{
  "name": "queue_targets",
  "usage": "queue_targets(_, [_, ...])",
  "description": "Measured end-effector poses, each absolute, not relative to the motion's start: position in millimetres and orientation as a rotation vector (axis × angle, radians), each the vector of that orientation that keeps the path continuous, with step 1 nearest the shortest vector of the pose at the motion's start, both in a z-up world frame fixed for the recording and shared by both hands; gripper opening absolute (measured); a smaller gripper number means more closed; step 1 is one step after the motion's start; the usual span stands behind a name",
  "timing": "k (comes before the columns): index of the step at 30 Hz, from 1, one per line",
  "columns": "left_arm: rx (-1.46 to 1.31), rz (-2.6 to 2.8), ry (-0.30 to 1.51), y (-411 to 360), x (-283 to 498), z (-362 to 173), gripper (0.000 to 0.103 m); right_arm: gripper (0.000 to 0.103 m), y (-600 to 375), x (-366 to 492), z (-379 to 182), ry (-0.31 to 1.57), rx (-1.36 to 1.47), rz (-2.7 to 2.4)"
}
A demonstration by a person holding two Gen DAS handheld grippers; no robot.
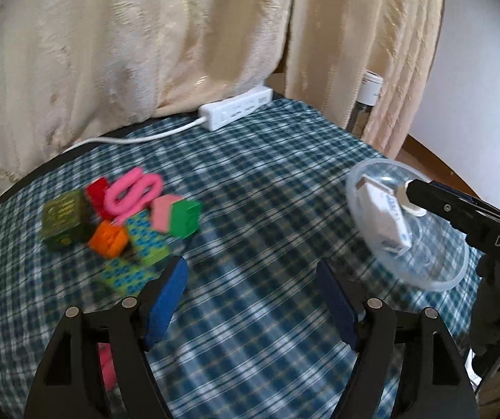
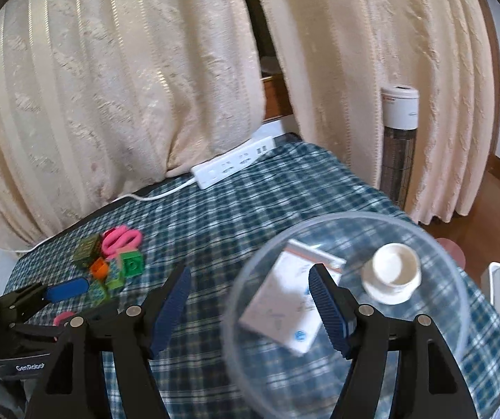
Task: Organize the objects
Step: 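Move the left gripper back to the pink foam hand grip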
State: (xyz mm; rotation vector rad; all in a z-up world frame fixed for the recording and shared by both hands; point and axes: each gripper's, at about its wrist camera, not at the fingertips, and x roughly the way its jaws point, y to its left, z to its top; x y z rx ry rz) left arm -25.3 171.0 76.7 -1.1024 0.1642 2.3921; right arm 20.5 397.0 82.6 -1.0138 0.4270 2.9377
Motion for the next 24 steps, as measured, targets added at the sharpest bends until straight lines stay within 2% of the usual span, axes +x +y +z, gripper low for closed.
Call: queue_targets(24, [-1.282,2.541,0.115,46,-21,37,0.078,0.074,311,8,59,0.329,-1.22,3.032])
